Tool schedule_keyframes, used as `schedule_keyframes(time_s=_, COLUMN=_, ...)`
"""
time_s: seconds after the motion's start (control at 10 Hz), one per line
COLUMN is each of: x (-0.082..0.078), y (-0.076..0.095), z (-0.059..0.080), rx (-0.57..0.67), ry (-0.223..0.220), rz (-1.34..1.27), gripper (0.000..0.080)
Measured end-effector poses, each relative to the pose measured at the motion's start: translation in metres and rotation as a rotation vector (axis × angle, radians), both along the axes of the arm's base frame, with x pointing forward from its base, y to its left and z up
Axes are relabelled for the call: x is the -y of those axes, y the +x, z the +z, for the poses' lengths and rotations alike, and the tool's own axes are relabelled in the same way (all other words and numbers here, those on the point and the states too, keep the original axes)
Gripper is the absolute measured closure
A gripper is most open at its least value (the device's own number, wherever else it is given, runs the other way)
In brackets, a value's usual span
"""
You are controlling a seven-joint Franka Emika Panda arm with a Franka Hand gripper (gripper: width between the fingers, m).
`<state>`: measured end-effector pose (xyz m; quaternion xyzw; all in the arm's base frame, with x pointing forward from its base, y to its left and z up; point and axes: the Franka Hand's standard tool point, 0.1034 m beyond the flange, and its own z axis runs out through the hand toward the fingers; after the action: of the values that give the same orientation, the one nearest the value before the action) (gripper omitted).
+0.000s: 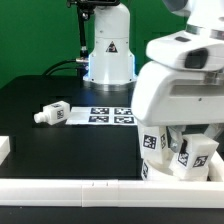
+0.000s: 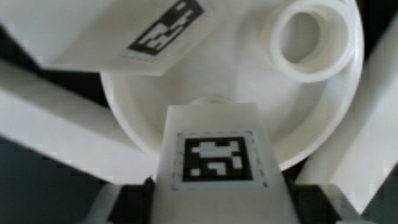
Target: Assemble stool
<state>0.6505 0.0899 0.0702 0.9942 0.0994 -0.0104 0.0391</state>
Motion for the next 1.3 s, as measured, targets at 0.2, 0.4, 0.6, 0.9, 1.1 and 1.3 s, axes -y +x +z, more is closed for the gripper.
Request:
schedule_keyframes(time_s=0.2, x=0.013, y=-0.002, z=-0.002, rx=0.025, ry=0.053, rz=-0.170, gripper=0.0465)
schedule_keyframes(time_s=0.4, x=0.010, y=-0.002, z=-0.002, rx=0.031, ry=0.053, rz=-0.310, gripper=0.0465)
schedule_keyframes(time_s=0.6, x=0.009, y=-0.002, z=-0.002, rx=0.039, ry=0.053, rz=-0.436, gripper=0.0465)
schedule_keyframes(time_s=0.9, x=0.020, y=-0.003, z=-0.003, rx=0.085, ry=0.063, rz=-0.966, gripper=0.0464)
schedule_keyframes(time_s=1.1, x=0.023, y=-0.008, z=-0.002, rx=0.106, ry=0.062, rz=-1.086, gripper=0.0464)
schedule_keyframes(time_s=1.3, x=0.027, y=-0.009, z=-0.003, rx=0.105, ry=0.055, rz=-1.211, gripper=0.0464)
